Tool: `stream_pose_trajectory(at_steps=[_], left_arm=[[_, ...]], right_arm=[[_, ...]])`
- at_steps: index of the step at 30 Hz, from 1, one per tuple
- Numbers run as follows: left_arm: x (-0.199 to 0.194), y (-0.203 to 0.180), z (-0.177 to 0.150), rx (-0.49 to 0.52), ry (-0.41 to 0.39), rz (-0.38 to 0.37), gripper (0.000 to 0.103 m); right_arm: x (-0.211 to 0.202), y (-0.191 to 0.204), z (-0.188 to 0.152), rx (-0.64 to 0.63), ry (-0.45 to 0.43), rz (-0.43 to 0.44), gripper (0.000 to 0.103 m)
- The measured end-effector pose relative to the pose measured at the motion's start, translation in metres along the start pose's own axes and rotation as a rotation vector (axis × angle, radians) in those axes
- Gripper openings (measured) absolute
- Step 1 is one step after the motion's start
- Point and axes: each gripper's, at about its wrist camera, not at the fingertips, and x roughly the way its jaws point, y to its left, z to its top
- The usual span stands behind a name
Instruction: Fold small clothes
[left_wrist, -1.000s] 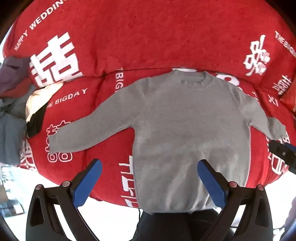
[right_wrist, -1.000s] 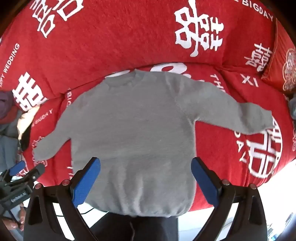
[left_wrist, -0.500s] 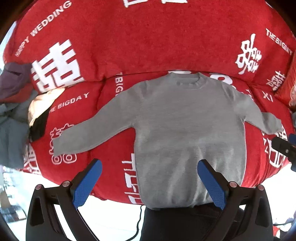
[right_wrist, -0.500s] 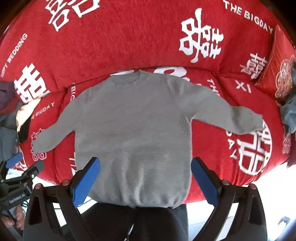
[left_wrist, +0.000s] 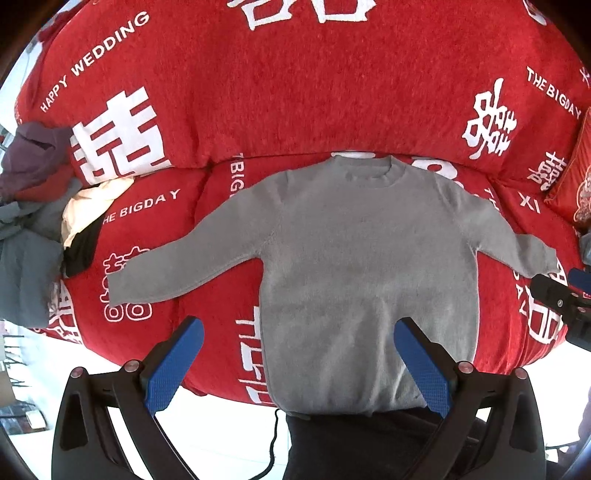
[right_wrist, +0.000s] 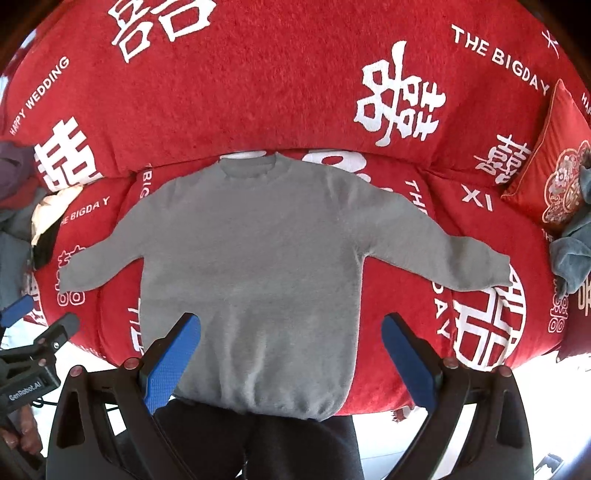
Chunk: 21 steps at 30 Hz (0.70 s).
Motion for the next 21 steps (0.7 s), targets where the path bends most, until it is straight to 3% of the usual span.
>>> stream_pose_trajectory(at_steps=[21], left_arm=[[-0.0075, 0.0044, -0.0090, 0.005, -0.032, 0.009, 0.103]], right_arm=[[-0.0078, 0.0032, -0.0062, 0.017, -0.024, -0.001, 0.099]])
